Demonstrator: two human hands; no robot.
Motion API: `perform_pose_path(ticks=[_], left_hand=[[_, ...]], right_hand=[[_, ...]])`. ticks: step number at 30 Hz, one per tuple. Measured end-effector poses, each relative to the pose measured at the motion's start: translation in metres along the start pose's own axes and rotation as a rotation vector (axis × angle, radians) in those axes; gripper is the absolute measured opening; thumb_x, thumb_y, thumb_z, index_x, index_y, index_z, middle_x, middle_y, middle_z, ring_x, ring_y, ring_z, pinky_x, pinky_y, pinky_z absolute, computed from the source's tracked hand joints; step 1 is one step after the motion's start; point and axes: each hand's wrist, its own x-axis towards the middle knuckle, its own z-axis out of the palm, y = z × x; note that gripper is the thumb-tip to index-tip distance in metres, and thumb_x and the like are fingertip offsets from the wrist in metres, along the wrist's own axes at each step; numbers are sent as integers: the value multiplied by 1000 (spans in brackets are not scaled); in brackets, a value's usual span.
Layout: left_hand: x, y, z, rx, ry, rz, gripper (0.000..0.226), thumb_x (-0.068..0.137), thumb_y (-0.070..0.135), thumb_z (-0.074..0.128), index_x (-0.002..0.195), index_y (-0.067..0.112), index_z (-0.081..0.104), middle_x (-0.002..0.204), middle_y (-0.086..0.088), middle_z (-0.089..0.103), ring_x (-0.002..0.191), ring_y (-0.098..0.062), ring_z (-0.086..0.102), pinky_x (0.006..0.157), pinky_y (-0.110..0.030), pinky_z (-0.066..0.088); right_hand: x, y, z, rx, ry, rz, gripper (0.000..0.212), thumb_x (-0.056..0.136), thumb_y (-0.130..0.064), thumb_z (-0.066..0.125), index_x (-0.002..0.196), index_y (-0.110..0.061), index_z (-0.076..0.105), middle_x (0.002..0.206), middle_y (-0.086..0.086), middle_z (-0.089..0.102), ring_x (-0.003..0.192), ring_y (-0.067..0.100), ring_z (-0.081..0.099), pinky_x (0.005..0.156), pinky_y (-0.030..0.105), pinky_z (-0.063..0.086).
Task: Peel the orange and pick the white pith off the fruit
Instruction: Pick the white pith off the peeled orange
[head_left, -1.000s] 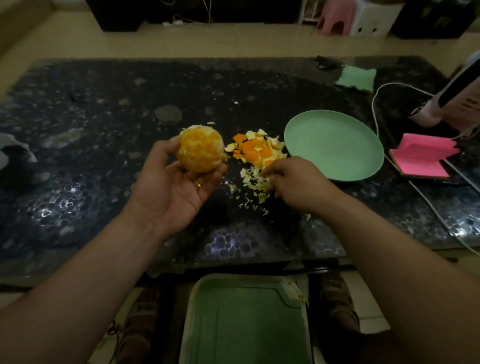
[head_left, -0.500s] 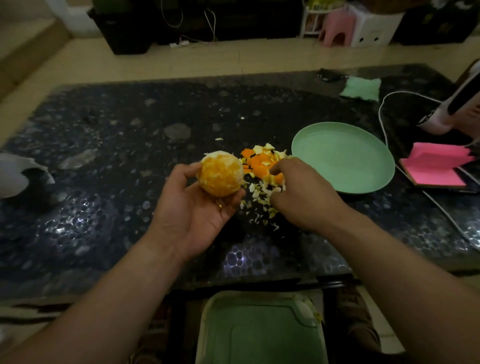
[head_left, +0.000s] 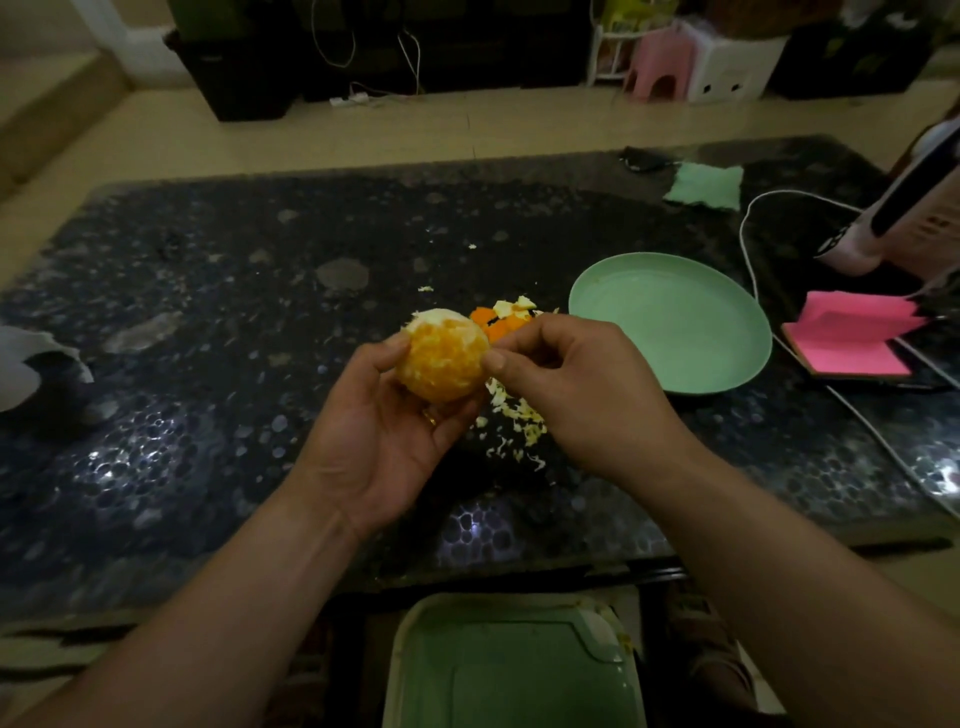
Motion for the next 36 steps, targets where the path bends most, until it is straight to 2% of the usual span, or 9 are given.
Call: perform_pose_path(ticks=[5, 10, 15, 17, 20, 23, 26, 29, 36], left_hand=[[-1, 0, 2, 36, -3, 42, 60, 96, 40, 63, 147, 8, 59, 146, -18, 63, 120, -26, 64, 95, -35, 61], [-2, -5, 4, 14, -16, 46, 52, 97, 41, 61, 137, 9, 66, 134, -14, 69, 111, -23, 69, 91, -35, 62], [-3, -6, 5, 3, -20, 32, 46, 96, 42, 60, 128, 10, 72, 132, -15, 69, 110, -23, 65, 87, -34, 63], [-4, -5, 6, -4, -37, 25, 44, 96, 42, 60, 124, 12, 76, 131, -14, 68, 110, -23, 62, 88, -33, 63], [-6, -3, 6, -32, -55, 7, 56, 96, 44, 60, 138, 9, 67, 134, -14, 66, 110, -23, 62, 90, -32, 62], [-7, 1, 6, -55, -58, -10, 66, 98, 45, 58, 151, 6, 54, 140, -16, 64, 107, -22, 67, 84, -31, 63], [-6, 3, 3, -51, -65, -10, 65, 101, 45, 56, 152, 5, 52, 152, -18, 58, 121, -25, 66, 88, -31, 63], [-6, 4, 3, -36, -84, -5, 64, 104, 44, 54, 153, 3, 50, 158, -22, 51, 145, -28, 49, 100, -33, 59], [-7, -1, 7, -37, -44, 33, 58, 101, 42, 58, 144, 4, 59, 156, -21, 52, 130, -28, 52, 94, -33, 62]], right_hand=[[1, 1, 0, -12, 16, -20, 7, 98, -28, 75, 92, -24, 78, 83, -15, 73, 81, -2, 68, 72, 14, 49], [0, 0, 1, -22, 41, -46, 8, 97, -23, 73, 90, -22, 77, 77, -16, 71, 76, -3, 65, 68, 9, 45], [-2, -1, 7, -21, 106, -86, 9, 96, -18, 73, 87, -17, 75, 77, -10, 72, 72, 3, 66, 68, 19, 53], [-3, -3, 7, 9, 117, -102, 9, 96, -16, 72, 88, -16, 74, 75, -9, 71, 68, 1, 64, 65, 17, 52], [-4, -6, 2, 87, 84, -83, 8, 100, -15, 70, 93, -16, 75, 75, -6, 72, 66, -2, 64, 62, 12, 49], [-5, -8, -2, 103, 33, -77, 8, 102, -19, 69, 102, -19, 77, 85, -8, 76, 77, 1, 70, 70, 16, 55], [-9, -10, -3, 99, -15, -79, 11, 99, -24, 73, 108, -20, 77, 90, -10, 77, 84, 0, 72, 75, 16, 56], [-11, -11, -1, 67, 2, -87, 15, 95, -32, 78, 107, -23, 75, 91, -11, 77, 85, 1, 73, 78, 21, 60], [-11, -9, 2, -6, 67, -124, 11, 96, -22, 76, 106, -19, 78, 88, -14, 73, 82, -2, 69, 72, 10, 51]])
